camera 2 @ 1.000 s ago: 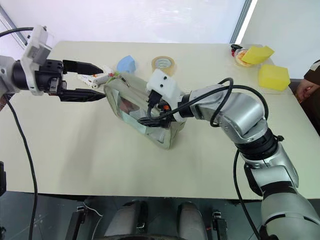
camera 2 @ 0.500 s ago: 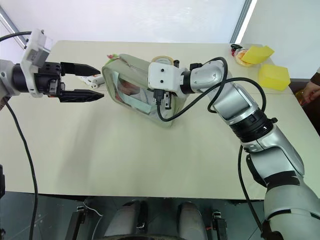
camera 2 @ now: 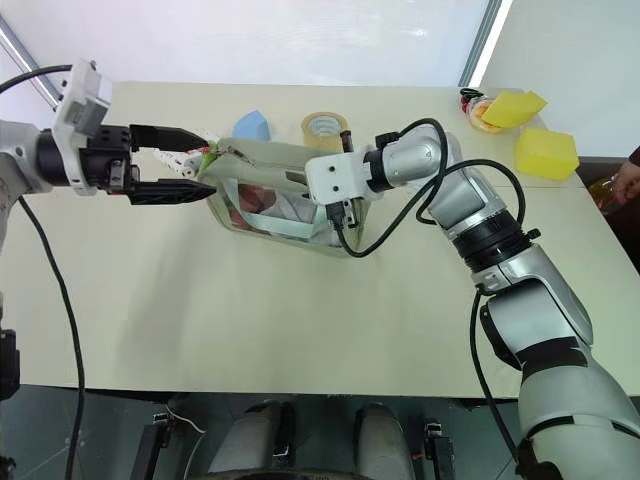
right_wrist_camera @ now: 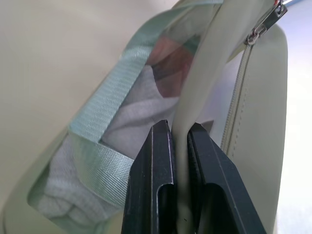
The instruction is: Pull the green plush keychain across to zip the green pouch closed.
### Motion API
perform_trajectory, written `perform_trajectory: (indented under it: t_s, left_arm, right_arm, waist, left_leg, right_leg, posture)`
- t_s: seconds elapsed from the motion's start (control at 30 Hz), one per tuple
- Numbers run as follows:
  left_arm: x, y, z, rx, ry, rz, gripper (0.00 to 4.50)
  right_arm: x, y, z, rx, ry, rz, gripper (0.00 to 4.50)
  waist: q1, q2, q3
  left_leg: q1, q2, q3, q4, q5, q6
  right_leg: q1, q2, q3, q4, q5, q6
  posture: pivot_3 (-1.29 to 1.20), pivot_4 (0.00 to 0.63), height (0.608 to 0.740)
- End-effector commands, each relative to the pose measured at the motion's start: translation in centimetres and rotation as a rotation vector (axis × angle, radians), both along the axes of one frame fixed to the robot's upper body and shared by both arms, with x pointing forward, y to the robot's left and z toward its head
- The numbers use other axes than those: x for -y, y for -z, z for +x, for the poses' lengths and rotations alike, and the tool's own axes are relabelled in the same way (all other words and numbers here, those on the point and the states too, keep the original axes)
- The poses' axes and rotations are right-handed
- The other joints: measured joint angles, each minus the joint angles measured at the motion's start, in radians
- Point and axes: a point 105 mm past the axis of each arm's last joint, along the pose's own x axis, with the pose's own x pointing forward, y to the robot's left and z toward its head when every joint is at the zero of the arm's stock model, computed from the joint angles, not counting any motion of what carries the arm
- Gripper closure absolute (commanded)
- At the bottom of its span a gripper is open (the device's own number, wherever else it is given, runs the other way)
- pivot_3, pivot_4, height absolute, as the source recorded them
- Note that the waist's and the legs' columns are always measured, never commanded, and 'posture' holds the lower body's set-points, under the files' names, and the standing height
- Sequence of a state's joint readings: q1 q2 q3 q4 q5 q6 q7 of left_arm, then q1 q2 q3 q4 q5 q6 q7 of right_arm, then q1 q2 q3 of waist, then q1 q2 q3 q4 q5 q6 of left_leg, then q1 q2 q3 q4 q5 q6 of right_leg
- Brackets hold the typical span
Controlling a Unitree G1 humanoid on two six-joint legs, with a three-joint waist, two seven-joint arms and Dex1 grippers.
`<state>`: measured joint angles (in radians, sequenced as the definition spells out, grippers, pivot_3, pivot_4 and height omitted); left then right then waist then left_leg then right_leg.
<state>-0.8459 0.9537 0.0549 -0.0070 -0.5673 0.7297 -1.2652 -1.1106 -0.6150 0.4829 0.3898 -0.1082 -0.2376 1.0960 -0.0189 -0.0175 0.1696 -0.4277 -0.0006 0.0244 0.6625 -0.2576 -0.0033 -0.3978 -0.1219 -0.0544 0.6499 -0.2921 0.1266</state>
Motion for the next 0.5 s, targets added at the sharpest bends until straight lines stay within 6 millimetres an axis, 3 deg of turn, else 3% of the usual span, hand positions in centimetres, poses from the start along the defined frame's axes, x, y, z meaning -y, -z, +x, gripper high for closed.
perform_trajectory:
  t_s: [0.03, 0.27, 0.5]
  left_arm:
    - [0.2, -1.0, -0.5, 0.049, 0.008, -0.001, 0.00]
    - [1.1, -0.9, -0.4, 0.045, 0.023, -0.005, 0.00]
    - [1.0, -1.0, -0.5, 0.042, 0.019, -0.003, 0.00]
  right_arm:
    - [0.6, -1.7, 0.7, 0.109, -0.007, -0.026, 4.38]
    - [-0.2, -3.4, 1.9, 0.237, -0.040, -0.023, 4.38]
    - [-0.4, -1.7, 1.6, 0.157, -0.084, -0.012, 4.38]
  waist:
    - [0.000, 0.000, 0.000]
    - [-0.003, 0.000, 0.000]
    - [-0.004, 0.000, 0.000]
  left_leg:
    - [0.000, 0.000, 0.000, 0.000, 0.000, 0.000]
    - [0.000, 0.000, 0.000, 0.000, 0.000, -0.001]
    - [0.000, 0.000, 0.000, 0.000, 0.001, -0.002]
  right_leg:
    - [0.000, 0.000, 0.000, 0.000, 0.000, 0.000]
    - [0.000, 0.000, 0.000, 0.000, 0.000, 0.000]
    - [0.000, 0.000, 0.000, 0.000, 0.000, 0.000]
  posture:
    - [0.00, 0.150, 0.740]
    - [0.00, 0.150, 0.740]
    - [0.00, 0.150, 0.740]
